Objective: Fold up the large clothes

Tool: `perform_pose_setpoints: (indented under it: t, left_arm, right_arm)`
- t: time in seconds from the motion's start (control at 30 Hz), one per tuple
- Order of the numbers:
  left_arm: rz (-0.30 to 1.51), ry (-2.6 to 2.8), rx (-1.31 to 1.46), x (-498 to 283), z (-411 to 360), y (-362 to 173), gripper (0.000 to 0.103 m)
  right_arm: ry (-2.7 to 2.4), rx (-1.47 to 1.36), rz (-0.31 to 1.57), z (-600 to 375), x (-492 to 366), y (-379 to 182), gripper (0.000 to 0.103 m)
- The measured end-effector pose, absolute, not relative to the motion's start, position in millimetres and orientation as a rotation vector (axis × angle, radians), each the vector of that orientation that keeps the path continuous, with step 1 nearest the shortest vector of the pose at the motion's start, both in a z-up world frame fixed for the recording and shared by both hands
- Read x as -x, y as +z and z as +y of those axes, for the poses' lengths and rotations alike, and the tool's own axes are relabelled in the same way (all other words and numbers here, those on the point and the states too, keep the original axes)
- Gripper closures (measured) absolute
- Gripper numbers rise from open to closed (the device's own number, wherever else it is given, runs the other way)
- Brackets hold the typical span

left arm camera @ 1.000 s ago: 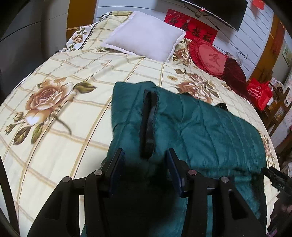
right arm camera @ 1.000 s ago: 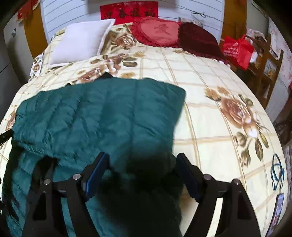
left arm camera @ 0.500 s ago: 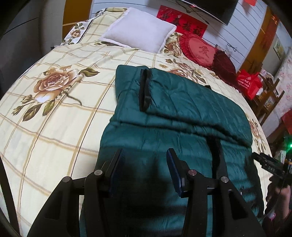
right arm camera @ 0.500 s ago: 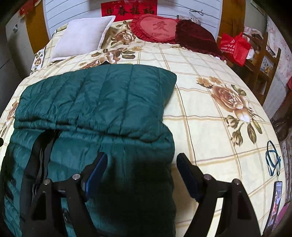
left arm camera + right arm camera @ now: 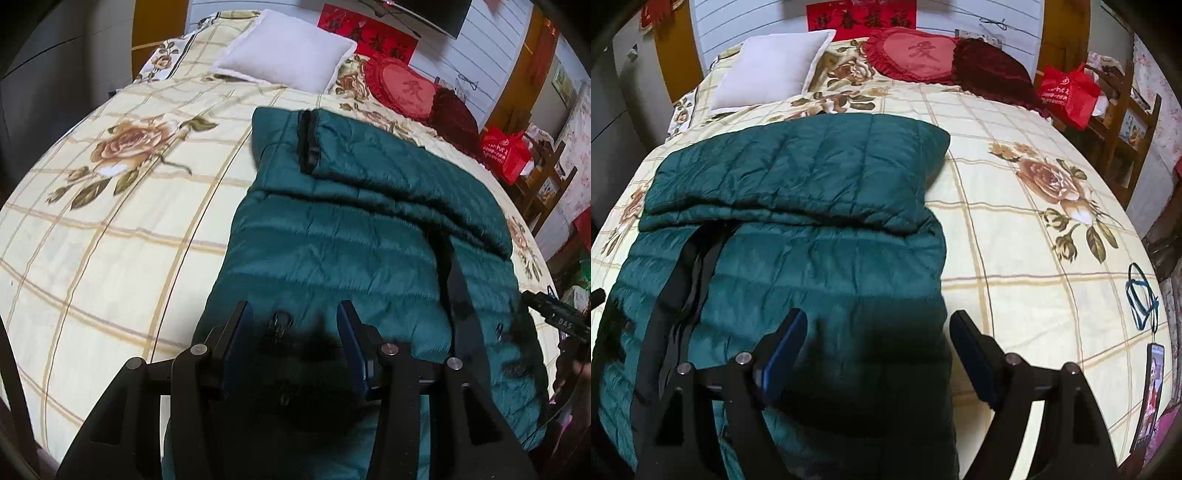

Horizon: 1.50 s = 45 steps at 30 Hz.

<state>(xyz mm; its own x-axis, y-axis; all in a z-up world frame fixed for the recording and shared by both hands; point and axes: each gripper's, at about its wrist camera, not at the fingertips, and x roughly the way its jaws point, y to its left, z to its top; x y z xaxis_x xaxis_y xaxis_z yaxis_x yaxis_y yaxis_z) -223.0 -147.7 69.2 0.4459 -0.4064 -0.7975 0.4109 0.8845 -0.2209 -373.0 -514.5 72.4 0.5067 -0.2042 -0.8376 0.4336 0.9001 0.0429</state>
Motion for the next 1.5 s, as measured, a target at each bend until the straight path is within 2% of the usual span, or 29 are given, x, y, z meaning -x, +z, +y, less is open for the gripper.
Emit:
perform_pose_setpoints:
  t: [1.5]
  left_arm:
    - [1.094,-0.589,0.052,291,-91,55,0.074]
  right_arm:
    - [-0.315,-0.281,1.019,-476,476,64,0.014]
